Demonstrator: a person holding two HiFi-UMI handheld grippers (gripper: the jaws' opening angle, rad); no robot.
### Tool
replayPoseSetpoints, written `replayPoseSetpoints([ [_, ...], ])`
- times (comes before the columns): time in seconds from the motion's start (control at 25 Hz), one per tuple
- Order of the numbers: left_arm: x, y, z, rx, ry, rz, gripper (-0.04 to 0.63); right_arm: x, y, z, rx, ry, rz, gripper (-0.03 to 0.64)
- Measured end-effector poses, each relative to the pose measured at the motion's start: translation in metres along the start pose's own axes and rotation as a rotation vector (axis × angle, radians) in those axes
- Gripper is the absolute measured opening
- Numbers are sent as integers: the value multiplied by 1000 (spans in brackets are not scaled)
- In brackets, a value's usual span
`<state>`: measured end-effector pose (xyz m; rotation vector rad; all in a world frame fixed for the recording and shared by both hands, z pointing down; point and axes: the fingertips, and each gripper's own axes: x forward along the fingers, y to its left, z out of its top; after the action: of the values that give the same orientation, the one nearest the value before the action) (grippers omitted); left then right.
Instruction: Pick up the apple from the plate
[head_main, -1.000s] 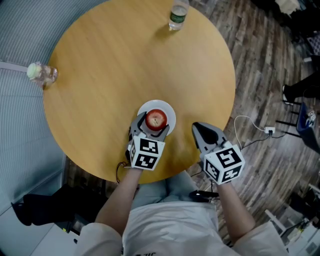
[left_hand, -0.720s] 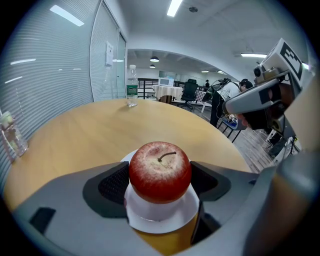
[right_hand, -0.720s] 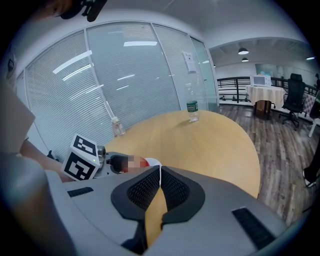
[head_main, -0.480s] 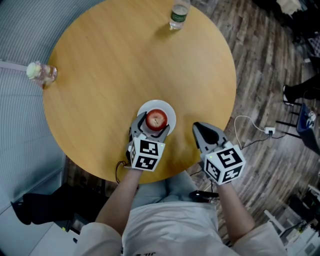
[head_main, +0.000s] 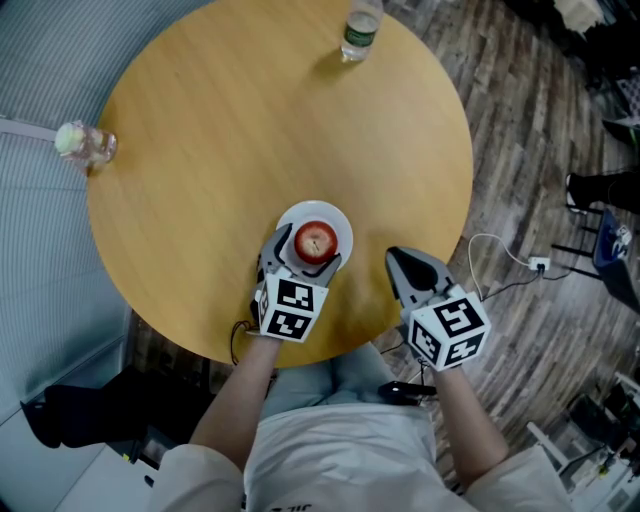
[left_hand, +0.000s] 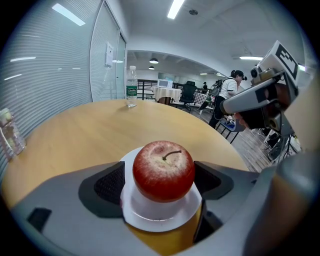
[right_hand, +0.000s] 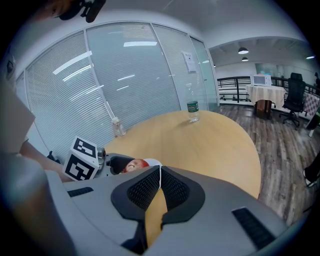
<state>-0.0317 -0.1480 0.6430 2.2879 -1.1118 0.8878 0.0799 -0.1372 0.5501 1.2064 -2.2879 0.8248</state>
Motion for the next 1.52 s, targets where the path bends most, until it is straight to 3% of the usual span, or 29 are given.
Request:
replayPoseSetpoints([
  [0.28,-1,-4,-6,16,23,-10,437,-2,1,0,13,-7,2,32],
  [0.84,-40,-3,10,10,-9,12,433,-13,10,10,7,-42,6,32],
  [1.08,-76,-3,18,-35,-53,12,337,-29,19,19,-13,-69,10,32],
  [1.36,-120,-6,37,-94,-137,4,130,-49,32,25,-24,-96,15,32],
  [1.52,-146,-12,48,-88,-173,21,68,-66,45,40,-43,-137,25,32],
])
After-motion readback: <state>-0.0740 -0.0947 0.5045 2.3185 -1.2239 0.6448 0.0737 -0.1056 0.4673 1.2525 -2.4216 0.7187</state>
